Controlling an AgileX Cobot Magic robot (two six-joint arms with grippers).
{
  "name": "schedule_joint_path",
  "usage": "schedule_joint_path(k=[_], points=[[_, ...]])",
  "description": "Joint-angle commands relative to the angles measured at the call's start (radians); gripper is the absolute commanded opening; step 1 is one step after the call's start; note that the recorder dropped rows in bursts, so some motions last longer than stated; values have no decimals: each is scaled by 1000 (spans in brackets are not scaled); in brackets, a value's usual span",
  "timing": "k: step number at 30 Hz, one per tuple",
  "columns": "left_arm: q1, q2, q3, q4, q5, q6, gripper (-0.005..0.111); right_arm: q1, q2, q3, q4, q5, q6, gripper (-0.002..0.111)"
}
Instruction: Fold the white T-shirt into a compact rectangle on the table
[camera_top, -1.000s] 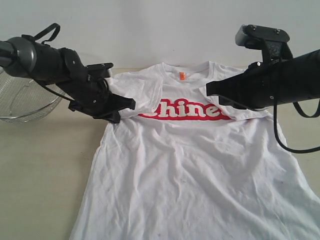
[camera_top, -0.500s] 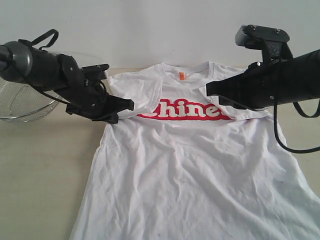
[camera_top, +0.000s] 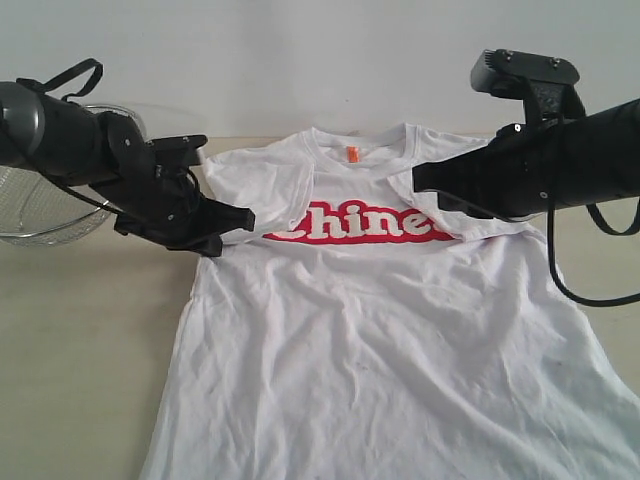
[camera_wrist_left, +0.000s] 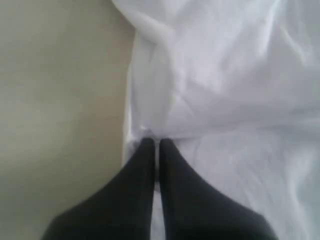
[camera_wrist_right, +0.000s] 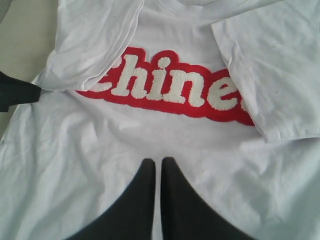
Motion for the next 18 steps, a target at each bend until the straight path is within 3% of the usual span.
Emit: schedule_joint_path(k=[1,4,6,9,12,18], points=[[3,-47,15,38,67,-10,4,-2,-9,3,-2,-18,0,0],[9,-128,15,48,105,-10,4,-8,-9,-8,-5,10,25,0],[15,-188,17,46,168,16,4,-66,-9,-58,-31,159,50,3],[29,-315,79,35,182,33,4,-228,-9,-175,-103,430,147,27],[39,-396,151,-10,180,43,4,-309,-9,-244,-171,583,219,42],[50,-553,308,-178,209,179,4,-410,-9,-318,-273,810,354,45]])
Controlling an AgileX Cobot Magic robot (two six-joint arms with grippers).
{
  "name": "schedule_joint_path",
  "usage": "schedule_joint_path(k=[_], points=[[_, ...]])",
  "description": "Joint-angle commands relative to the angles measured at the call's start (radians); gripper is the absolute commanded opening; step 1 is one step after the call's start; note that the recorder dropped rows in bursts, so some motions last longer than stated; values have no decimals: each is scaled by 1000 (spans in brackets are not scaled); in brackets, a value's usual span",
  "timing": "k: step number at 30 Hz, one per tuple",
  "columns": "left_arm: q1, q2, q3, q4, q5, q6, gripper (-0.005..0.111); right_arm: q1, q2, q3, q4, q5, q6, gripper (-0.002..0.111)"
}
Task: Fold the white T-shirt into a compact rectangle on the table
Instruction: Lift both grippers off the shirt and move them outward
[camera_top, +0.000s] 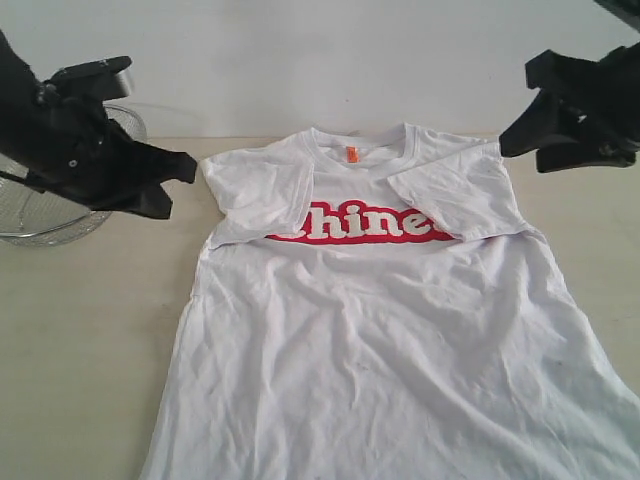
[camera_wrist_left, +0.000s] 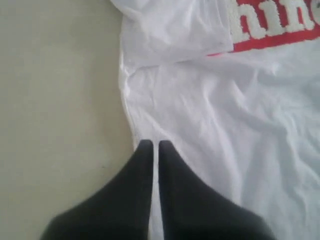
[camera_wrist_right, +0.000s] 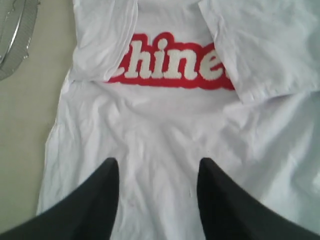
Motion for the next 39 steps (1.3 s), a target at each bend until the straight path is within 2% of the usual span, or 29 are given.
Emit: schedule_joint_path(k=[1,4,5,7,9,11,14,20,24,32,34,35,38,39], points=[[4,-113,117,-178,45,154,4,-53,-8,-33,-77,173,99,45],[4,-161,179,-280,92,241,4,-58,1,-33,-200,281,174,45],[4,-178,213,-293,146,255,4,-56,1,-23,-323,299,234,45],[4,-188,255,-286,271,284,4,-56,-21,28,-418,299,281,45],[4,-188,327,-286,324,333,4,-56,-52,134,-432,252,280,45],[4,-188,407,-307,305,356,4,-56,-58,237,-468,248,291,45],[4,-214,519,-452,278,493,4,-56,-60,367,-474,167,284,45],[4,-295,554,-668,232,669,4,-56,-60,383,-402,-1,295,45],[4,-301,554,-685,131,687,4,-56,-60,383,-380,-66,286,45],[4,-301,554,-707,60,687,4,-56,-60,383,-237,-98,153,44],[4,-301,554,-736,50,704,4,-47,-60,383,-141,-82,71,38],[4,-301,554,-736,50,715,4,-36,-60,383,-98,-80,28,32],[4,-301,554,-738,43,744,4,22,-60,383,-64,-113,-60,1],[4,-301,554,-738,43,744,4,37,-60,383,-75,-138,-58,0]])
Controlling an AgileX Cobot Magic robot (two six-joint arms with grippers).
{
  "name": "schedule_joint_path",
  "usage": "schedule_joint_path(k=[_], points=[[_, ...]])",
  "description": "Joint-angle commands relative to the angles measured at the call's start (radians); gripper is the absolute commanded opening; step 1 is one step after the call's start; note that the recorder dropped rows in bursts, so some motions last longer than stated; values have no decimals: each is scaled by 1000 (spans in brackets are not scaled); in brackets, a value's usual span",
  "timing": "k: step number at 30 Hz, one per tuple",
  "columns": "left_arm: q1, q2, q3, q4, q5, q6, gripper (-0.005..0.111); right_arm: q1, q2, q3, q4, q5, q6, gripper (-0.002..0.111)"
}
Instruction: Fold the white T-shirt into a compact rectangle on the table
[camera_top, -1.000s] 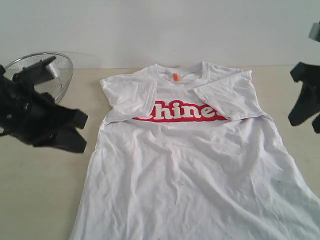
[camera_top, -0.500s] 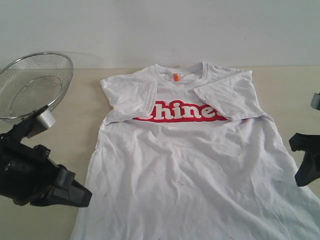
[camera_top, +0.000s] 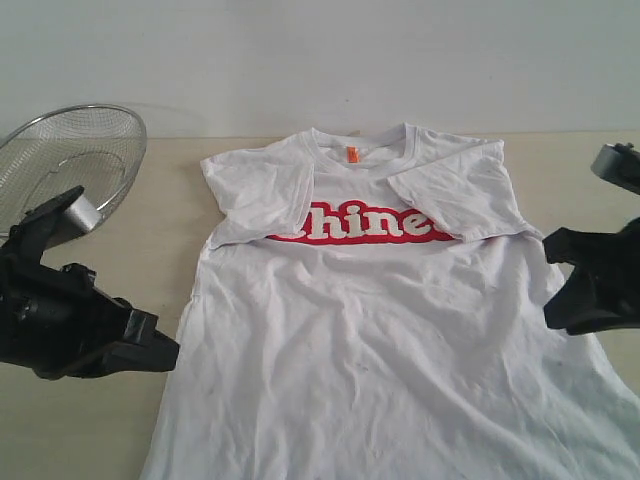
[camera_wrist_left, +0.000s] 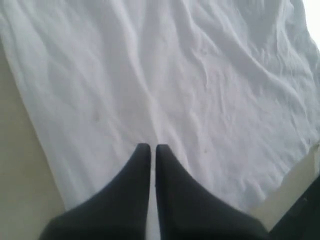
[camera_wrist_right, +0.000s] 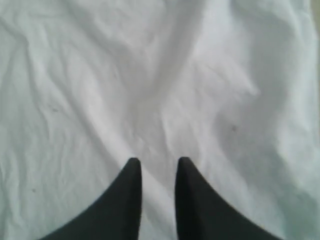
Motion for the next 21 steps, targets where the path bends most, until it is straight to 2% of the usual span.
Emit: schedule_joint_path(k=[1,21], points=[[1,-6,6,-24,-19,31,4,63,-9,1,29,-69,-73,0],[1,-6,6,-20,-11,31,4,68,-9,1,14,-92,-25,0]])
